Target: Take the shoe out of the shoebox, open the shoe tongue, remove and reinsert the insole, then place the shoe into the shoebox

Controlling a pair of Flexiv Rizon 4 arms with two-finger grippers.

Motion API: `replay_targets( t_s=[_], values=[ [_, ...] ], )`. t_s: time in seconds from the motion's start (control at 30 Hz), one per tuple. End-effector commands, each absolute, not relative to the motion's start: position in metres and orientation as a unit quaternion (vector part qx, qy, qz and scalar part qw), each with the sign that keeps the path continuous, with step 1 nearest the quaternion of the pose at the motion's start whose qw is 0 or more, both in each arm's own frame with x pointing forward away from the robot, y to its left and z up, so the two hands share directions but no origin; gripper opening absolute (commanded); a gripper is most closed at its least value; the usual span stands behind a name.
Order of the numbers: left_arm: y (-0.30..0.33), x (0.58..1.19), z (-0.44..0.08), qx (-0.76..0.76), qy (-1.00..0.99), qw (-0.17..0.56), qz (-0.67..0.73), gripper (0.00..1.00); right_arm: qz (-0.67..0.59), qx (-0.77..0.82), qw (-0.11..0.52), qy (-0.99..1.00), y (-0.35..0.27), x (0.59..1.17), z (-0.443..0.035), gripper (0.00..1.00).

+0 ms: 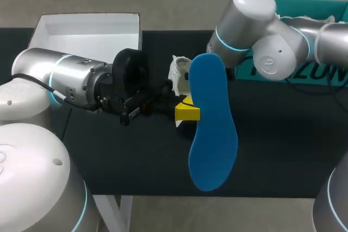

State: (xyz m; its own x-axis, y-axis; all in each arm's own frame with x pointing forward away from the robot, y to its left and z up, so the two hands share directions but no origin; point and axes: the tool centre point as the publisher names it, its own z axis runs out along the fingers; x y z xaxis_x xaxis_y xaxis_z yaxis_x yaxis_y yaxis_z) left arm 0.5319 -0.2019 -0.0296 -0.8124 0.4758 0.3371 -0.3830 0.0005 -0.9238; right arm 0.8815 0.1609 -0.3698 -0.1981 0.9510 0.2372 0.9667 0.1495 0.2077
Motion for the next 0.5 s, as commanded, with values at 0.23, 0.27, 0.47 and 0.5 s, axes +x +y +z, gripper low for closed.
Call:
replay_targets(
  t_s=[0.23,0.27,0.47,0.5],
  values=[
    [-0.202,0.531,-0.031,-0.036,-0.638,0.304,0.707,0.0,-0.169,-0.655,0.023,-0.737,0.155,0.877,-0.39,0.0],
    [-0.202,0.531,-0.031,-0.036,-0.638,0.304,0.707,0.0,-0.168,-0.66,0.023,-0.732,0.154,0.878,-0.392,0.0],
    [-0.202,0.531,-0.031,-0.036,-0.638,0.304,0.707,0.0,-0.167,-0.671,0.028,-0.722,0.155,0.88,-0.4,0.0],
    [-0.202,0.531,-0.031,-0.036,-0.638,0.304,0.707,0.0,-0.168,-0.671,0.029,-0.722,0.156,0.879,-0.401,0.0]
  ],
)
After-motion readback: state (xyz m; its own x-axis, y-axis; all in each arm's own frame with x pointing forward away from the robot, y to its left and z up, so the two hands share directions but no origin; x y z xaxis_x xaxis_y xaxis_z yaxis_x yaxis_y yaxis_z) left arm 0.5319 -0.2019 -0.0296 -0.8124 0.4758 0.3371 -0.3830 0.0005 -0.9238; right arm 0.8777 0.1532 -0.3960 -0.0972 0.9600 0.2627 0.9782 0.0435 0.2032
